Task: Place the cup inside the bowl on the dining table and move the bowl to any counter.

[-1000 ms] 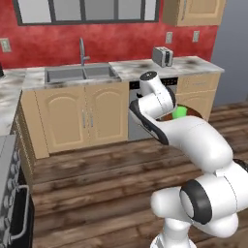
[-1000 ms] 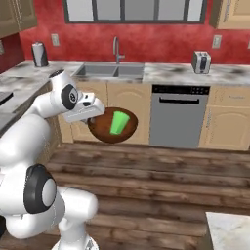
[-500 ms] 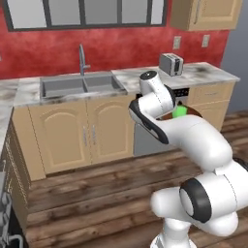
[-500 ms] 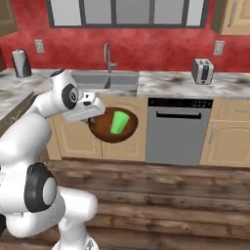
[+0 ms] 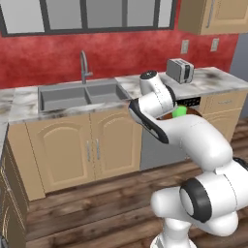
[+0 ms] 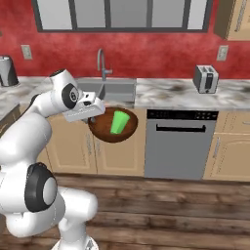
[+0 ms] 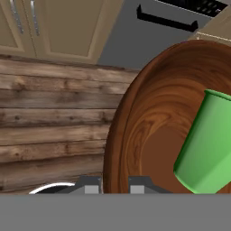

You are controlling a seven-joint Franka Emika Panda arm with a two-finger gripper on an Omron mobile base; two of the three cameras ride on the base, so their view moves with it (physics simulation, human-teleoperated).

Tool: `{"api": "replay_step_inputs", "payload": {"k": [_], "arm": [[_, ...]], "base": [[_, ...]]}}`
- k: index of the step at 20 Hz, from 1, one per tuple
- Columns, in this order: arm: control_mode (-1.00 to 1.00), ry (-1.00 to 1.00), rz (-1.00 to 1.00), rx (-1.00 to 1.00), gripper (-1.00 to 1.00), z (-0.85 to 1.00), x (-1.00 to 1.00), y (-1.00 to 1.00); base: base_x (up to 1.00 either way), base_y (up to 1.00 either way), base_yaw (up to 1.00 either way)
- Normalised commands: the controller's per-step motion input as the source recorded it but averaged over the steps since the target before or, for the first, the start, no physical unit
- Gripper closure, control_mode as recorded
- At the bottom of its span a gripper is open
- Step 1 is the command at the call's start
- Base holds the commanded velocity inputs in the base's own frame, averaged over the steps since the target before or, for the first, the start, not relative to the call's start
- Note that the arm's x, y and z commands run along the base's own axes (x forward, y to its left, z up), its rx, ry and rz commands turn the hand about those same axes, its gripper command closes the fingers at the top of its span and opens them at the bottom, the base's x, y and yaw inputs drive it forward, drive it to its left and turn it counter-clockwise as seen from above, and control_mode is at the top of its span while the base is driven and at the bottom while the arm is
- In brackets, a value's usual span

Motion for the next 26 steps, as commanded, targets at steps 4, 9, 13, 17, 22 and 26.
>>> {"api": "replay_step_inputs", "payload": {"k": [4, 9, 13, 17, 22, 26], "arm": [[1.0, 0.0, 0.0, 0.0, 1.0, 0.0, 0.0, 0.0], [1.0, 0.0, 0.0, 0.0, 1.0, 0.0, 0.0, 0.0], [1.0, 0.0, 0.0, 0.0, 1.0, 0.0, 0.0, 0.0], [1.0, 0.0, 0.0, 0.0, 1.0, 0.0, 0.0, 0.0], [1.0, 0.0, 0.0, 0.0, 1.0, 0.0, 0.0, 0.0], [1.0, 0.0, 0.0, 0.0, 1.0, 0.0, 0.0, 0.0]], "base": [[0.69, 0.46, -0.08], [0.68, 0.45, -0.08], [0.31, 0.32, -0.07], [0.04, 0.08, -0.02], [-0.01, 0.27, 0.15], [0.0, 0.38, 0.34]]}}
